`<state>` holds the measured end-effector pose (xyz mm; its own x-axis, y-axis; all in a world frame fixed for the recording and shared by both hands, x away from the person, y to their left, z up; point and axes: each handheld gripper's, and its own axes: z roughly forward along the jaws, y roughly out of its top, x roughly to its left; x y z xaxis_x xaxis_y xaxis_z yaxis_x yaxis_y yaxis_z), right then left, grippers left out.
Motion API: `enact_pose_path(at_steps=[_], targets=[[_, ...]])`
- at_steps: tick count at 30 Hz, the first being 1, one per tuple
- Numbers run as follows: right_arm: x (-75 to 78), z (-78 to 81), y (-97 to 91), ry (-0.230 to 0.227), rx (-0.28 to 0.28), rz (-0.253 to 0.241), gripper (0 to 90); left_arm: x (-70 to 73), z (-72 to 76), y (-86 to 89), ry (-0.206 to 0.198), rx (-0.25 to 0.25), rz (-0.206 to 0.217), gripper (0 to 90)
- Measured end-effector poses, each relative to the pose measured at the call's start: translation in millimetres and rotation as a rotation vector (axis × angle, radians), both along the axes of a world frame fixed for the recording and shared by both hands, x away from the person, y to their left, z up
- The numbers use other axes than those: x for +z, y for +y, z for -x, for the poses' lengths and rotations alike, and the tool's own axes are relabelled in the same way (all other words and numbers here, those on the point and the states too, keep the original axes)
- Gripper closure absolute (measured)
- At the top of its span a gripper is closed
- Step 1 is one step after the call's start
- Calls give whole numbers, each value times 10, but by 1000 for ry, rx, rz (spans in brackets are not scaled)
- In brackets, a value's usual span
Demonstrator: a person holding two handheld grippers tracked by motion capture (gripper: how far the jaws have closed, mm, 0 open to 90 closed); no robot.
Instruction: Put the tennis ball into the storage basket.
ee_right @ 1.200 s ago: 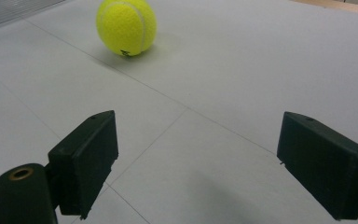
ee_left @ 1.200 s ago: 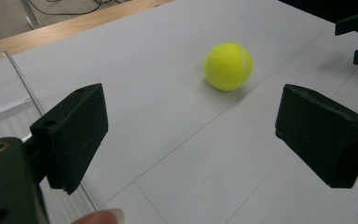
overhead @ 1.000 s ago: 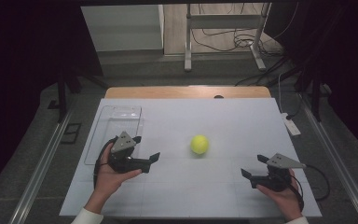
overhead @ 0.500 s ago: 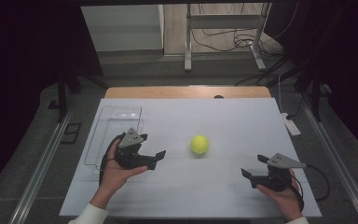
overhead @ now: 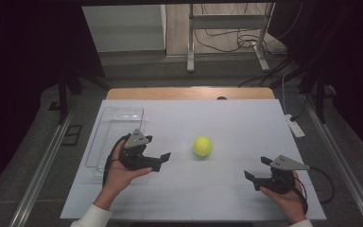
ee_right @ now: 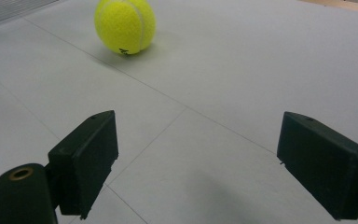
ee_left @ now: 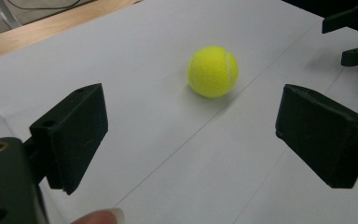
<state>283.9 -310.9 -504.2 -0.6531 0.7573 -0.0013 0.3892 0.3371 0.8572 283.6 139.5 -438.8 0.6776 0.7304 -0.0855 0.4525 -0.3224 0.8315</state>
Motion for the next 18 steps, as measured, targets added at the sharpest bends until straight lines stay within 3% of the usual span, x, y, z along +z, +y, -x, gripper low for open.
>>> enact_pose_path(at_steps=[18], targets=[[0,10,7,2,7,1,131,-21,-80,-106,14,-27,-13,103]])
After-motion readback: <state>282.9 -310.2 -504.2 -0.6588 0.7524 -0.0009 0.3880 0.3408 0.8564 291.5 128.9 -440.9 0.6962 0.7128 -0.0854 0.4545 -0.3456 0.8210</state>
